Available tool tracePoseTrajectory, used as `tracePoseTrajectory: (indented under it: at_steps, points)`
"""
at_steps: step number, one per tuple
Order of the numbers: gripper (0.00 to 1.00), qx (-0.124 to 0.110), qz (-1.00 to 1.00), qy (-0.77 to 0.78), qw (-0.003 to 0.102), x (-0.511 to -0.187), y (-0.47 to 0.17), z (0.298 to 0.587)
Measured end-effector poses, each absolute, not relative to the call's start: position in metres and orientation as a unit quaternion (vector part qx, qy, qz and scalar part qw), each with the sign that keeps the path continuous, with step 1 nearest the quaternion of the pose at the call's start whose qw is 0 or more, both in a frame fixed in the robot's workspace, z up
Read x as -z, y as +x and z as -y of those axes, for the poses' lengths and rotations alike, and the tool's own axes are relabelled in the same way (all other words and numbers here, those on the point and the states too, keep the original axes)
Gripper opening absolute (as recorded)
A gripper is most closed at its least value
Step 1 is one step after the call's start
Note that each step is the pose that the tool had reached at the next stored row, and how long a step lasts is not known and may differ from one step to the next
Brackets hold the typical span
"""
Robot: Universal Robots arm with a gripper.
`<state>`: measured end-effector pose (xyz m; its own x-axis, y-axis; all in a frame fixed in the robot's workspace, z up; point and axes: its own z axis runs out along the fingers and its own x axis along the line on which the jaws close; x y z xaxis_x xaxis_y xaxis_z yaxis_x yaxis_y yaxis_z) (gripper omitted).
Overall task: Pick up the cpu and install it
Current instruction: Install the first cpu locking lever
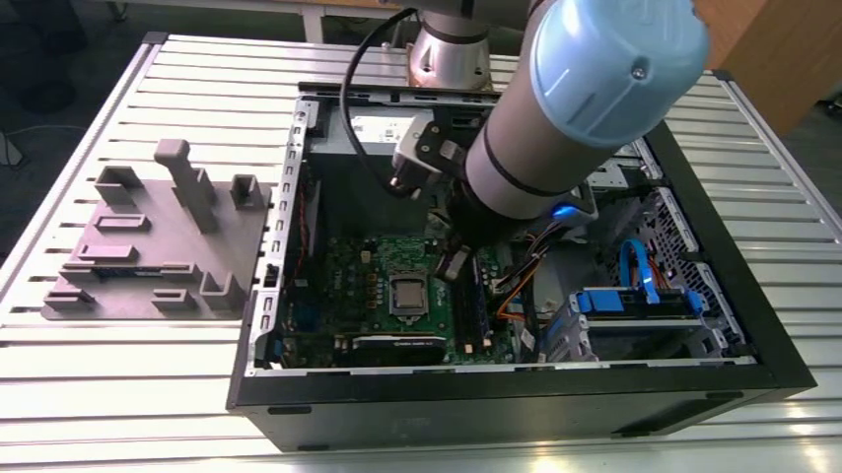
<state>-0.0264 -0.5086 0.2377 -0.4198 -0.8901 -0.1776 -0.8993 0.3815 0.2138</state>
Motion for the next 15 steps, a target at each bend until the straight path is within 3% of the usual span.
tracePoseTrajectory:
  at_steps: [15]
  points:
    - [0.11, -0.139, -0.830, -0.540, 0.016, -0.237, -0.023, 0.482]
